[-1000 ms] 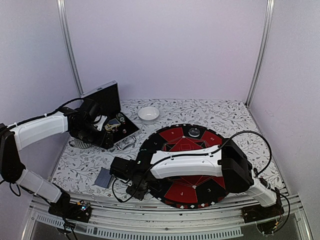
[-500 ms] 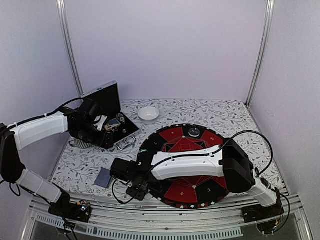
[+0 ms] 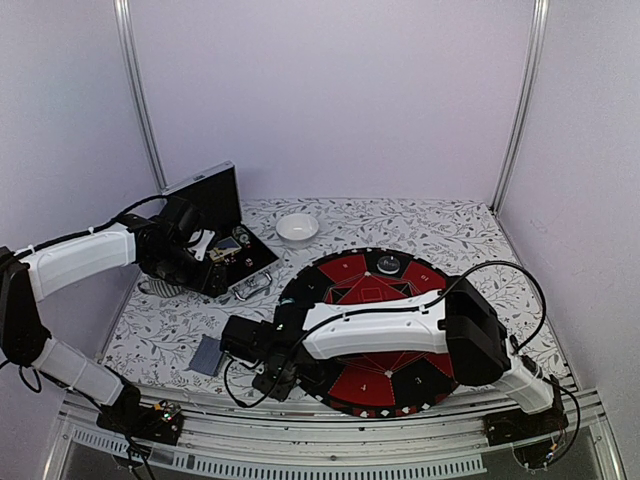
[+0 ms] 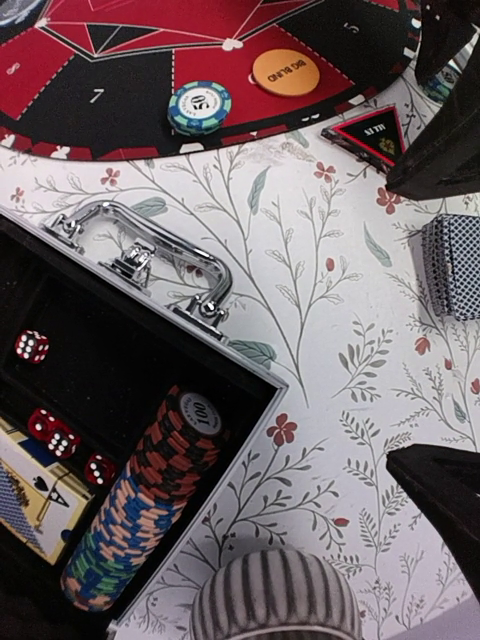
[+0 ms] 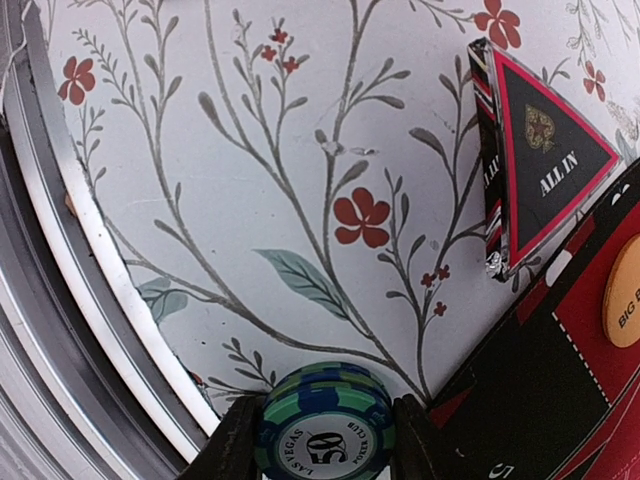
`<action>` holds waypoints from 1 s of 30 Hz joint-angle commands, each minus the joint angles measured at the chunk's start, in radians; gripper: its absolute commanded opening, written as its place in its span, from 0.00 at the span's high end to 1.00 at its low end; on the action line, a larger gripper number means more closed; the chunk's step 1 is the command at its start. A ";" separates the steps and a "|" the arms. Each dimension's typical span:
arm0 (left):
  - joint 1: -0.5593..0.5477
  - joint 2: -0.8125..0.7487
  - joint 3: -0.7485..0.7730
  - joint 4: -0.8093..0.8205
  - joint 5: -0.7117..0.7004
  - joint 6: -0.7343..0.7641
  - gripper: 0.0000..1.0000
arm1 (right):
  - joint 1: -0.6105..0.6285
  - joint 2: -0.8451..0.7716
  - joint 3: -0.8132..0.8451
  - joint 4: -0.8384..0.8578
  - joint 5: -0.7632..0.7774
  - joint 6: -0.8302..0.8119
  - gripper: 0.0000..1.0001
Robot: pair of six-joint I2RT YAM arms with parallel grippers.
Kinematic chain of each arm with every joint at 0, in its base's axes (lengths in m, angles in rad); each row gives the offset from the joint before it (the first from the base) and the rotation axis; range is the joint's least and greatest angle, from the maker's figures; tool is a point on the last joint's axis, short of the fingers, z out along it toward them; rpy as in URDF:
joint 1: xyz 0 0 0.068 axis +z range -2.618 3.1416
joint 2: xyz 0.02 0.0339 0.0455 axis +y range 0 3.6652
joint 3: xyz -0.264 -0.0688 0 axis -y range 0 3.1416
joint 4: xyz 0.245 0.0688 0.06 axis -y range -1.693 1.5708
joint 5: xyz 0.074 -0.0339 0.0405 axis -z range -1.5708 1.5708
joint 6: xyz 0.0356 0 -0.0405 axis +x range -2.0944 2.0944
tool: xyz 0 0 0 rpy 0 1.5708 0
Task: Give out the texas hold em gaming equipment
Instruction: Pick up the pile of poker chips from the pile of poker chips, then place the poker chips pile in the small blind area.
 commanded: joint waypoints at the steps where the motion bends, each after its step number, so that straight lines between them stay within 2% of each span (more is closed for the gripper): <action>1: 0.011 -0.017 -0.012 0.010 -0.001 0.010 0.13 | -0.036 -0.059 -0.035 0.021 -0.064 0.018 0.98; 7: 0.011 -0.018 -0.014 0.013 -0.001 0.015 0.13 | -0.083 -0.187 -0.060 0.088 -0.101 0.025 0.98; 12: 0.012 -0.016 -0.014 0.016 0.000 0.016 0.13 | -0.163 -0.310 -0.163 0.125 -0.112 0.048 0.98; 15: 0.013 -0.018 -0.014 0.014 0.003 0.016 0.13 | -0.257 -0.411 -0.315 0.121 -0.069 0.087 0.98; 20: 0.014 -0.023 -0.014 0.015 0.003 0.020 0.13 | -0.511 -0.646 -0.658 0.113 -0.001 0.195 0.98; 24: 0.014 -0.025 -0.016 0.018 0.005 0.022 0.13 | -0.694 -0.776 -0.897 0.108 0.019 0.245 0.98; 30: 0.016 -0.019 -0.016 0.018 0.005 0.021 0.13 | -0.884 -0.871 -1.084 0.134 0.022 0.266 0.98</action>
